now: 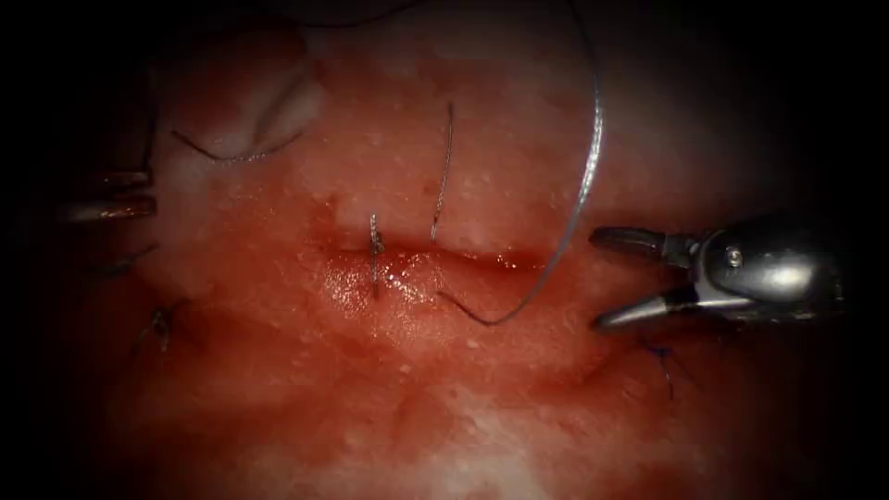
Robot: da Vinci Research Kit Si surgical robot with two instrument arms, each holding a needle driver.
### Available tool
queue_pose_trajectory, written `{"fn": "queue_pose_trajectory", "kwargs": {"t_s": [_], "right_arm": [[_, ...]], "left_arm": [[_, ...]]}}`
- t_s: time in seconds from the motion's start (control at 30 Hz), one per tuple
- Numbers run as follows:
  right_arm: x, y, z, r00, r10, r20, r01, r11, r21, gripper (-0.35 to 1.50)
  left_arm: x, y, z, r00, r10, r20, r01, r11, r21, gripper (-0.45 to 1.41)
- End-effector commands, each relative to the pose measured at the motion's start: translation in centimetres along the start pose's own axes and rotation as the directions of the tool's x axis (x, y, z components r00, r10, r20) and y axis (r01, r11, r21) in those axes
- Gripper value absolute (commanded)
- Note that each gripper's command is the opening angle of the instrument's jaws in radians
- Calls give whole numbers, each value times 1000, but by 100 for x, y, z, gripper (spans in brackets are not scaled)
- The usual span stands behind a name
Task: Wound Closure
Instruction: Pull the suture thread through using the right hand.
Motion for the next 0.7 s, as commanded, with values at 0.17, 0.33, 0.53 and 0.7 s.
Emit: {"fn": "queue_pose_trajectory", "kwargs": {"t_s": [0.17,0.33,0.53,0.7], "right_arm": [[-13,45,44,972,207,-107,-213,976,-44,98],[-40,85,97,912,366,-187,-369,929,18,99],[-64,100,137,857,460,-234,-447,888,110,103],[-54,97,145,808,518,-280,-456,851,259,103]], "left_arm": [[0,3,19,1000,-3,4,3,1000,8,-45],[5,11,40,1000,-6,-12,6,1000,-10,-45],[6,16,51,1000,-3,-9,2,1000,-22,-45],[5,15,50,1000,-1,-11,1,1000,-24,-45]]}}
